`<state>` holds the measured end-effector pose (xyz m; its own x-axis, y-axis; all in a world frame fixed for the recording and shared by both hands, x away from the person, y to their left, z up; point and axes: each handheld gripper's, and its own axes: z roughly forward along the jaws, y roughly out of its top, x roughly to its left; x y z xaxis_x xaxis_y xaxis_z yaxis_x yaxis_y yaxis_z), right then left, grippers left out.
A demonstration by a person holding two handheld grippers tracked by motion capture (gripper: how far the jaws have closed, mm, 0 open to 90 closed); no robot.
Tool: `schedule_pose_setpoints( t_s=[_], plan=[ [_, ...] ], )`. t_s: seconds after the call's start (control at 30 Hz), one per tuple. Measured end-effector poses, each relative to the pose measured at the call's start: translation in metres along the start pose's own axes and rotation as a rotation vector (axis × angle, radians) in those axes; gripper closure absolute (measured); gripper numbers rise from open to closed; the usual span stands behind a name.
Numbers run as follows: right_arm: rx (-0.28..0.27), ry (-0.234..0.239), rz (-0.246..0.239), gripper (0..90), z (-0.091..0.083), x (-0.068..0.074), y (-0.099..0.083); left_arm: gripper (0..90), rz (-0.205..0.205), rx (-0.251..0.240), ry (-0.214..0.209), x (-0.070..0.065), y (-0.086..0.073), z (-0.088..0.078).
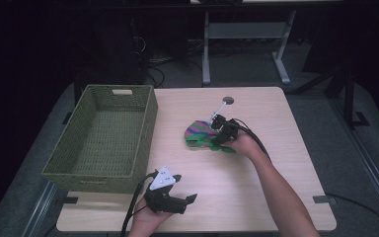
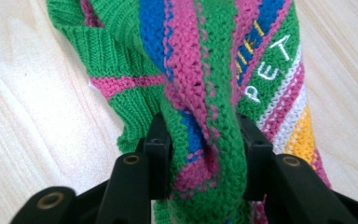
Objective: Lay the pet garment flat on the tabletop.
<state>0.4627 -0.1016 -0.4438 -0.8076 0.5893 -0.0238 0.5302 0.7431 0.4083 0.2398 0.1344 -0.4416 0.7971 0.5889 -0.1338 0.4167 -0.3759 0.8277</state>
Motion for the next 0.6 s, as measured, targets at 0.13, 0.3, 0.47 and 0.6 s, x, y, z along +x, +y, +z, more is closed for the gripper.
schedule_pose_setpoints(
  t_s=[0.13, 0.3, 0.47, 0.6],
  plan=[
    [-0.007, 0.017, 0.02, 67.1, -0.001, -0.002, -0.001, 16.3, -0.003, 0.0, -0.001, 0.0, -0.001, -0.001],
    [-0.016, 0.039, 0.05, 70.5, -0.002, -0.006, -0.003, 16.4, -0.001, 0.003, -0.001, 0.001, 0.0, -0.001],
    [-0.019, 0.06, 0.077, 71.5, -0.004, -0.01, -0.004, 16.4, -0.003, 0.002, 0.0, 0.001, 0.0, -0.001],
    [-0.021, 0.069, 0.083, 72.1, -0.007, -0.011, -0.006, 16.4, -0.007, 0.001, -0.002, 0.001, 0.0, 0.0]
  ],
)
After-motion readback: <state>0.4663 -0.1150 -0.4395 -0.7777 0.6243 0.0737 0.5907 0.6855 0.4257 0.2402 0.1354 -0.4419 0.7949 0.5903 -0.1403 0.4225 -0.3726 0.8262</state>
